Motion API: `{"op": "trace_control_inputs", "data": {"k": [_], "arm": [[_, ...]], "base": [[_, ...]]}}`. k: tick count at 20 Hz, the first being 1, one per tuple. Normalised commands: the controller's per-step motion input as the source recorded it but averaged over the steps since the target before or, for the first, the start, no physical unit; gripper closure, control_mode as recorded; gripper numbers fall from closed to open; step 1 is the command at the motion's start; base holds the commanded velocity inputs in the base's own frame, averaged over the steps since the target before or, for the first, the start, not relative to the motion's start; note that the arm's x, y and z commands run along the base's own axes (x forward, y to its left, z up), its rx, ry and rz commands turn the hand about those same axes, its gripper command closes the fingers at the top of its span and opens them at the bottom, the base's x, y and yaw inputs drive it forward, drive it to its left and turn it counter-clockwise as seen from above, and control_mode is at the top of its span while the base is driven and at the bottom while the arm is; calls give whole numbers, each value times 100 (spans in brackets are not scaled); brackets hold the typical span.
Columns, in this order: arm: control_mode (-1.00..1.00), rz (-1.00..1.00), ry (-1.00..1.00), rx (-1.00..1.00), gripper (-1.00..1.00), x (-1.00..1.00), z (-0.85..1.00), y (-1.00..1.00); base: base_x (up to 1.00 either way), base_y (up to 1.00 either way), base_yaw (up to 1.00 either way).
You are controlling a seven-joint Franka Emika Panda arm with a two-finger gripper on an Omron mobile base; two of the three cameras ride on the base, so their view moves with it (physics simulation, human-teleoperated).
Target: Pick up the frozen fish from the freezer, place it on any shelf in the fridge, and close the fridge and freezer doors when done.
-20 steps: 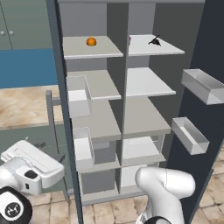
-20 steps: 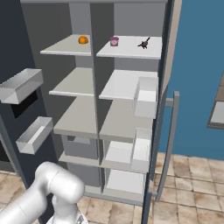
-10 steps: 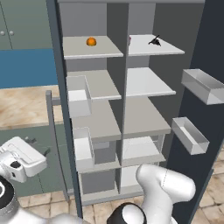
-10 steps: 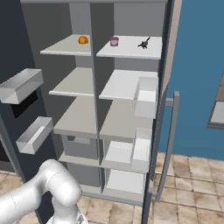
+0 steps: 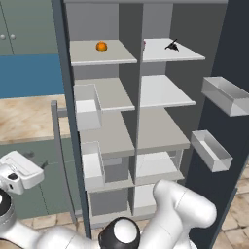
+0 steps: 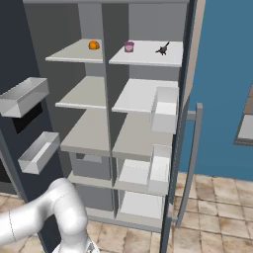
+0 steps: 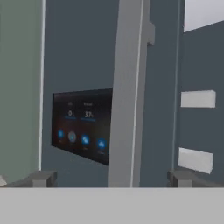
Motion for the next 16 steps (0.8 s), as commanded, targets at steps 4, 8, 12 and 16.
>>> {"op": "trace_control_inputs", "data": {"k": [4, 8, 12, 16], "arm": [[-100, 11, 4, 0, -100, 59, -21, 18], [-100, 1, 4, 0, -100, 57, -11, 46], [-100, 5, 1, -1, -100, 46, -12, 3], [-100, 12, 0, 0, -100, 6, -2, -56]], "base": [[0, 0, 0], [0, 0, 0], [0, 0, 0], [0, 0, 0]]}}
